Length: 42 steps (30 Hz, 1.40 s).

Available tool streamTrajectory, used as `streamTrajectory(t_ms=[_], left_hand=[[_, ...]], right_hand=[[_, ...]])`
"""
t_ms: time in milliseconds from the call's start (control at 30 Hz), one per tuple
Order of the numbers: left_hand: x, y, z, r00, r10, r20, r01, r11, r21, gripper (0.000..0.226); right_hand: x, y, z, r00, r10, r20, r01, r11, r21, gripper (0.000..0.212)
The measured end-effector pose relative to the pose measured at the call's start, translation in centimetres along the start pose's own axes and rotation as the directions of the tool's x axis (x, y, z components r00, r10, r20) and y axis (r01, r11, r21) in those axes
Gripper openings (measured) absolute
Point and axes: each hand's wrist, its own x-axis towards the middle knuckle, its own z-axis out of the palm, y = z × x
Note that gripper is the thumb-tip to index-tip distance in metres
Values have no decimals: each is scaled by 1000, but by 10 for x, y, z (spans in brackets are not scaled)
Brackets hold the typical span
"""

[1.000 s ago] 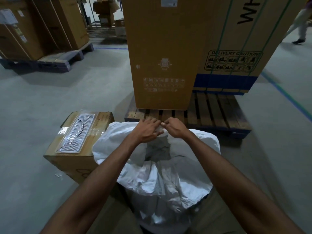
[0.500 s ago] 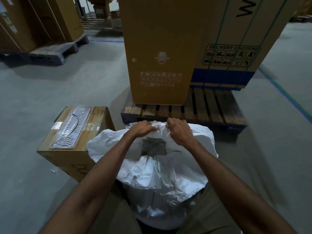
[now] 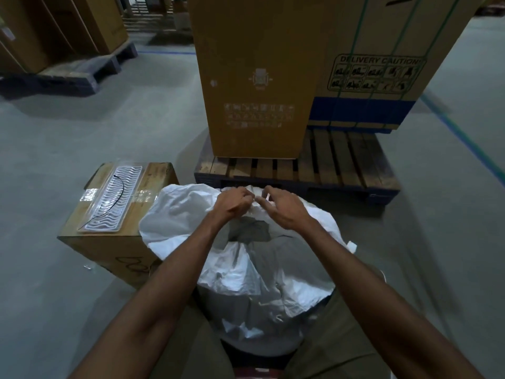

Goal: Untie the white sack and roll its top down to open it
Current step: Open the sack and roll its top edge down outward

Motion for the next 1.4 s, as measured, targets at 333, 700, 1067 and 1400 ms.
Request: streamTrajectory(t_ms=[333, 700, 1067, 1400], left_hand=[[2, -14, -22, 953, 44, 301, -2, 991, -136, 56], [-8, 8, -10, 987, 155, 42, -159, 981, 111, 44], [-1, 10, -11, 969, 243, 54, -233, 961, -146, 44], [-2, 27, -4, 1000, -24, -16, 21, 987, -162, 34]], right_hand=[[-3, -10, -2, 979, 205, 20, -205, 957, 206, 48], [8, -7, -26, 984, 174, 44, -179, 970, 163, 60], [-4, 7, -25, 986, 163, 37, -166, 982, 96, 40], [-19, 11, -15, 992, 100, -82, -110, 985, -134, 61]])
